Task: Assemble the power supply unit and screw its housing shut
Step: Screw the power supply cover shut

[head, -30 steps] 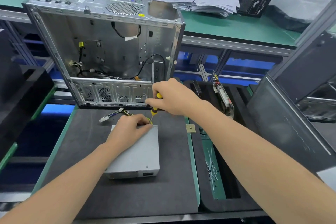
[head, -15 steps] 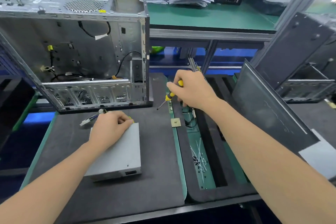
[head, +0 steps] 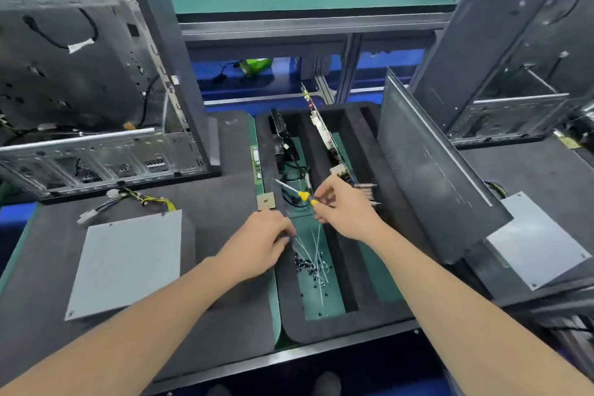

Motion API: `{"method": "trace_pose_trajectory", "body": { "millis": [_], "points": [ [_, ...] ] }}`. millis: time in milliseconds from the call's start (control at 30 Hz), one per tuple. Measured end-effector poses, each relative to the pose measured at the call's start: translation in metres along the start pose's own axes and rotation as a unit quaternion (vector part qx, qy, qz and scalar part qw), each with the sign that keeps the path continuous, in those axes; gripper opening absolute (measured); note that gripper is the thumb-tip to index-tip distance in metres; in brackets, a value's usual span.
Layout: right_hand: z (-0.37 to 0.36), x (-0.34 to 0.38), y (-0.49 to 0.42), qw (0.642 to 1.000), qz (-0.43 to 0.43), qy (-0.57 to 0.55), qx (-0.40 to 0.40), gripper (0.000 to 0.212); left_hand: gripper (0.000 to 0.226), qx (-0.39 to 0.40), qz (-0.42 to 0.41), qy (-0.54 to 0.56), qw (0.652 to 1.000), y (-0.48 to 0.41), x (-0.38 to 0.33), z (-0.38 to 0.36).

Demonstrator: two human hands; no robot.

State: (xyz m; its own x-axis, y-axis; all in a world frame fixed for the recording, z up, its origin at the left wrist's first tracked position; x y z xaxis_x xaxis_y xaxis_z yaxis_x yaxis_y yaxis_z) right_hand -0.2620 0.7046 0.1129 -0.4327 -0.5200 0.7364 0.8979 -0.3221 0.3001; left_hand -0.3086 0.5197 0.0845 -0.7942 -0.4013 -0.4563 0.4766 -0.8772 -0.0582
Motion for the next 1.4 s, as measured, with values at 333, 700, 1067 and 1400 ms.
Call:
{"method": "trace_pose_trajectory", "body": {
  "millis": [333,700,1067,1400],
  "points": [
    [-0.001,-0.064,-0.006,0.998,0.025,0.03,0.051,0.035,0.019,0.195,0.025,-0.236,0.952,-0.062,0.007,-0.061],
    [-0.001,-0.078,-0.021,0.997,0.044,-0.006,0.064,0.031,0.016,0.337,0.059,-0.35,0.872,-0.087,-0.002,-0.121],
    [-0.003,-0.083,-0.025,0.997,0.047,-0.013,0.061,0.033,0.031,0.3,0.035,-0.331,0.894,-0.083,-0.008,-0.12],
    [-0.004,-0.084,-0.027,0.997,0.045,-0.018,0.063,0.032,0.006,0.37,-0.017,-0.198,0.907,-0.038,-0.066,-0.155]
  ]
}}
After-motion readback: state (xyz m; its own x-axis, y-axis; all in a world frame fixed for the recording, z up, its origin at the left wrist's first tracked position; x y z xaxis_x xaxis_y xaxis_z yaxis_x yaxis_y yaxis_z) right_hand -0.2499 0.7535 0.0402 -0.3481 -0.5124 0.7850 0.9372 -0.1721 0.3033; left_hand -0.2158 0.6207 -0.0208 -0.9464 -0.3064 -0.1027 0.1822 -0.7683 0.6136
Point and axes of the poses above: each hand's wrist, its own y-axis away from the middle knuckle, its own z-axis out of the back of the hand, x = y × z, the point moved 5 cm from there along -y, towards the middle knuckle, and after that the axes turned 7 degrees about -z, right-handed, at the moved point
